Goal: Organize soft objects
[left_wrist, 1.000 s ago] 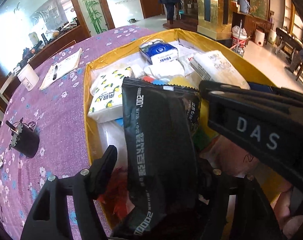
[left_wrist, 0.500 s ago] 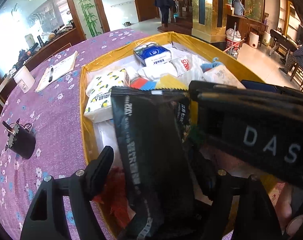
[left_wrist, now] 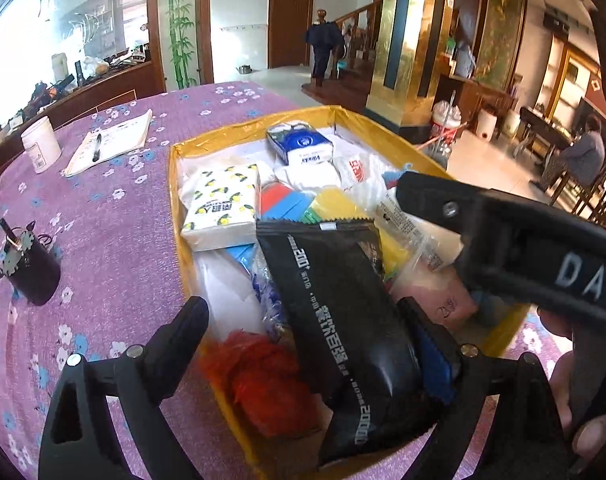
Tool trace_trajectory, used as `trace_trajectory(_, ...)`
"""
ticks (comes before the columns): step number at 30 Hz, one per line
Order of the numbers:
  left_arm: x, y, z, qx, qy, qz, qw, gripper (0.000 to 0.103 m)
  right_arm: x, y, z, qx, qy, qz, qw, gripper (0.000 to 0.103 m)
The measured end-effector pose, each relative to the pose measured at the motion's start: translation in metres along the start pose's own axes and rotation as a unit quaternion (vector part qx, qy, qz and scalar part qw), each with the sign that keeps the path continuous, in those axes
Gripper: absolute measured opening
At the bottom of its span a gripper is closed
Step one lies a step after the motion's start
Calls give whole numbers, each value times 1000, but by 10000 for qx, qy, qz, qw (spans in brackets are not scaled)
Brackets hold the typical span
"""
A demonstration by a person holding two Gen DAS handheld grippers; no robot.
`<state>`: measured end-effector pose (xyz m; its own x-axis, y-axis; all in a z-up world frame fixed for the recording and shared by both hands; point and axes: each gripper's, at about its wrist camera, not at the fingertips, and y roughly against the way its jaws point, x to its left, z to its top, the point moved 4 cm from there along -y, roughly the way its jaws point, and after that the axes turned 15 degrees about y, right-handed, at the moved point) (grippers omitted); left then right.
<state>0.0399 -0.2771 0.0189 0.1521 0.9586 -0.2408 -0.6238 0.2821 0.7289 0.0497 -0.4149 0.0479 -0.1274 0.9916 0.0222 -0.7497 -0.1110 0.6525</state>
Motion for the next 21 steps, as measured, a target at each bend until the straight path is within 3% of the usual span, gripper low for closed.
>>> trace_trajectory(11, -4, 30, -4, -501, -279, 88, 9983, 95, -10, 24, -11, -148, -224, -46, 9996, 94)
trace_trajectory(21, 22, 65, -21, -962, -430, 279, 9940, 100, -7, 49, -32, -348, -250, -363, 9984, 96)
